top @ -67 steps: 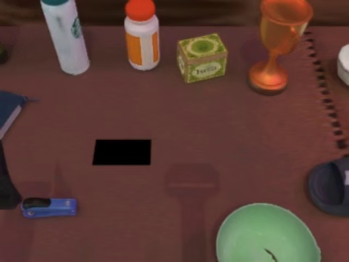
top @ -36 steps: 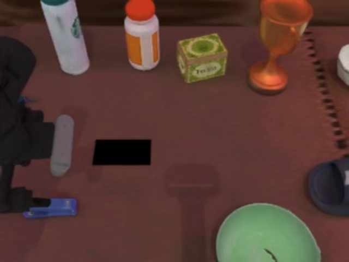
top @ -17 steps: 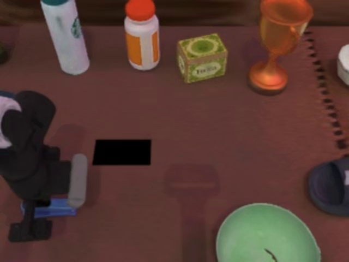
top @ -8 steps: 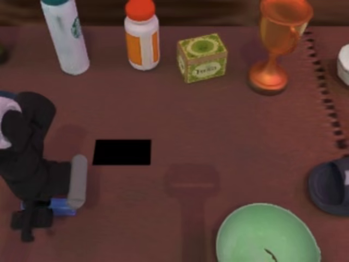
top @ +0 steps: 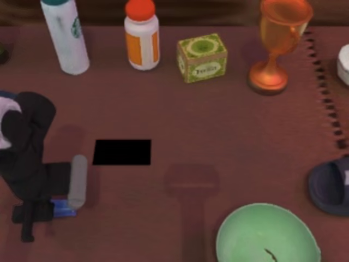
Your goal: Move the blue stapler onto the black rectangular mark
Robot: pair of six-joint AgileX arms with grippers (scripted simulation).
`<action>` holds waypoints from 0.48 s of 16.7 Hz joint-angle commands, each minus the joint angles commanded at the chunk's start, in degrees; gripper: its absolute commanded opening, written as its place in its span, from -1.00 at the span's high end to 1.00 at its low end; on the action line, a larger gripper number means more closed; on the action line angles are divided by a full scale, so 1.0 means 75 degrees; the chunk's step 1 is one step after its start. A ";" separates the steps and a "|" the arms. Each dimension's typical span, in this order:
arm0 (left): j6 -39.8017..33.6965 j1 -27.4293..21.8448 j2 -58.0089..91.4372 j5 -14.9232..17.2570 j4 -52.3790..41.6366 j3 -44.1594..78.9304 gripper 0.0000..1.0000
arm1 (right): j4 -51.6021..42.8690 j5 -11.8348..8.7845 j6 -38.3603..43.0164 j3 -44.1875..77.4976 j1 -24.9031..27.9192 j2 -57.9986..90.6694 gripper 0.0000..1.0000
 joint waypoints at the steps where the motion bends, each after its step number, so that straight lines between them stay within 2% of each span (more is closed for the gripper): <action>1: 0.0000 0.0000 0.0000 0.0000 0.0000 0.0000 1.00 | 0.0000 0.0000 0.0000 0.0000 0.0000 0.0000 -1.00; 5: -0.0036 -0.0003 -0.0045 0.0016 -0.0096 0.0007 1.00 | 0.0000 0.0000 0.0000 0.0000 0.0000 0.0000 -1.00; 8: -0.0017 0.0019 -0.0277 0.0020 -0.0635 0.0347 1.00 | 0.0000 0.0000 0.0000 0.0000 0.0000 0.0000 -1.00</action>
